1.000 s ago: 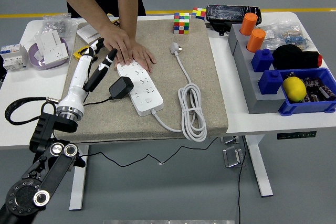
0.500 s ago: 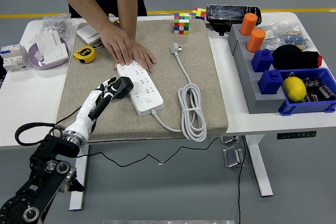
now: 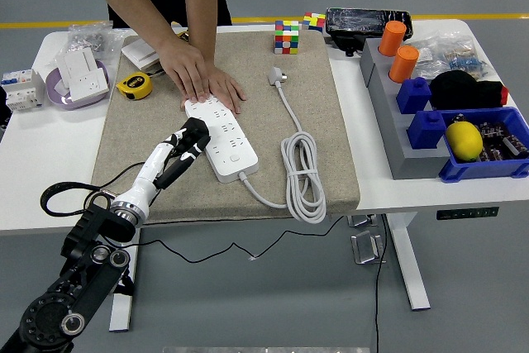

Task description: Pick up the plug,place it near the board,insert it into the board,press the button

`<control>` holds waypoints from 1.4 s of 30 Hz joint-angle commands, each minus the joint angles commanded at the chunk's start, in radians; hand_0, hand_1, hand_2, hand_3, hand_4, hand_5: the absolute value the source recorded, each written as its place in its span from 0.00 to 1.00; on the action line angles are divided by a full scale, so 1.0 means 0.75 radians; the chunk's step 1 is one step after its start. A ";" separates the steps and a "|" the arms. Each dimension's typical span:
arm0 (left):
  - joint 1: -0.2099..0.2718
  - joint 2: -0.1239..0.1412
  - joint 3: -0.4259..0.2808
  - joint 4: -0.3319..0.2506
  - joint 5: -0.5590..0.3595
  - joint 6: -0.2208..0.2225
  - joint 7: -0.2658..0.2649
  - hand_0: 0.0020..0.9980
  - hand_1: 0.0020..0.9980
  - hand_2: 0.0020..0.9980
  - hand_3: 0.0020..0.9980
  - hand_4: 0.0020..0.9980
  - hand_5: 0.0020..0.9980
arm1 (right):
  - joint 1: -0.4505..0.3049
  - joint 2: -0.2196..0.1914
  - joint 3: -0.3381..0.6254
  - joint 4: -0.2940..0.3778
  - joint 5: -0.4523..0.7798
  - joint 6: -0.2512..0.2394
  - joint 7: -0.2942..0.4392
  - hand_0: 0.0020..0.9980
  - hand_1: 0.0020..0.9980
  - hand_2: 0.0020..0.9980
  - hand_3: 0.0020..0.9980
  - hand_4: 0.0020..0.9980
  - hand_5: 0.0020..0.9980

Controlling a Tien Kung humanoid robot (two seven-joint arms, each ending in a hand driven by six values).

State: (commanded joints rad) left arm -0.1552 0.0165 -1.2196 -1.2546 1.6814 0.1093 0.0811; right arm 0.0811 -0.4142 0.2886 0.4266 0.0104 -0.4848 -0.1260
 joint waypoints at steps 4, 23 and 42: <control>-0.024 0.003 0.011 0.018 0.023 0.001 -0.003 1.00 1.00 0.97 0.93 1.00 1.00 | -0.001 -0.002 -0.001 -0.001 0.000 -0.001 -0.001 0.84 0.83 0.81 0.84 1.00 1.00; -0.087 -0.003 0.087 0.025 0.080 0.001 -0.009 1.00 1.00 0.96 0.92 1.00 1.00 | 0.011 -0.006 0.002 0.000 0.000 0.000 0.000 0.84 0.83 0.81 0.84 1.00 1.00; -0.167 0.006 0.227 0.073 0.106 -0.016 -0.007 1.00 1.00 0.96 0.92 1.00 1.00 | 0.019 -0.012 -0.005 0.003 0.001 -0.001 0.002 0.84 0.83 0.81 0.84 1.00 1.00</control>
State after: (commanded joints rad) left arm -0.2804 0.0213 -1.0494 -1.1997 1.7606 0.0972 0.0762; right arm 0.0951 -0.4231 0.2852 0.4286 0.0109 -0.4858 -0.1245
